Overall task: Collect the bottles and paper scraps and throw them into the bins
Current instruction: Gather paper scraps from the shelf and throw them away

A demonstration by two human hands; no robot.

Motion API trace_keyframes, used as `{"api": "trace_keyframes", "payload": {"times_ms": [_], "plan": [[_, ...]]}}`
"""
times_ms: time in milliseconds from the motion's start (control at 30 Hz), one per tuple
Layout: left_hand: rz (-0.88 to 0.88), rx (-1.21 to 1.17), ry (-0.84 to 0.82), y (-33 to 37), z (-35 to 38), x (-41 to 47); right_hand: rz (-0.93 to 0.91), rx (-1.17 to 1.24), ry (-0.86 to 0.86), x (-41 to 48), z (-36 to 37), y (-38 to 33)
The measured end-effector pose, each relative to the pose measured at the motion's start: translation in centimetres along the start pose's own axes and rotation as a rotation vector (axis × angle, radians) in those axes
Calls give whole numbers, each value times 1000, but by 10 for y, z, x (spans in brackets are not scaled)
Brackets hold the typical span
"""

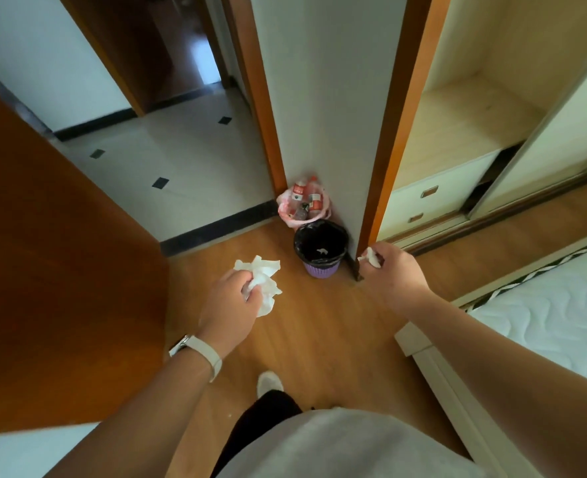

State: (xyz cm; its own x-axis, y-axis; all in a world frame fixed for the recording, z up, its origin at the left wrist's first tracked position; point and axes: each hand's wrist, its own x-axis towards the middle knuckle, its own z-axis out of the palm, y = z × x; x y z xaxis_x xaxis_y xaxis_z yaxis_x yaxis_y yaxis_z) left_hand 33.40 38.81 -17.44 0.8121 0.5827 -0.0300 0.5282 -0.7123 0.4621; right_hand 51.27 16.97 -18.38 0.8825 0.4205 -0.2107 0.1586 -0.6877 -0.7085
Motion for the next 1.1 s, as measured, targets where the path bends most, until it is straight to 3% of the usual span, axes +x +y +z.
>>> {"api": "trace_keyframes", "payload": {"times_ms": [267, 733, 900, 1100], "plan": [[48, -53, -65, -18, 30, 108, 82, -28, 41, 69, 11, -6], [132, -56, -261, -88, 71, 379, 347, -120, 54, 251, 72, -52], [117, -58, -328, -102, 97, 428, 411, -82, -8, 296, 111, -52], [94, -70, -465, -104, 178, 461, 454, -72, -51, 355, 153, -10]]}}
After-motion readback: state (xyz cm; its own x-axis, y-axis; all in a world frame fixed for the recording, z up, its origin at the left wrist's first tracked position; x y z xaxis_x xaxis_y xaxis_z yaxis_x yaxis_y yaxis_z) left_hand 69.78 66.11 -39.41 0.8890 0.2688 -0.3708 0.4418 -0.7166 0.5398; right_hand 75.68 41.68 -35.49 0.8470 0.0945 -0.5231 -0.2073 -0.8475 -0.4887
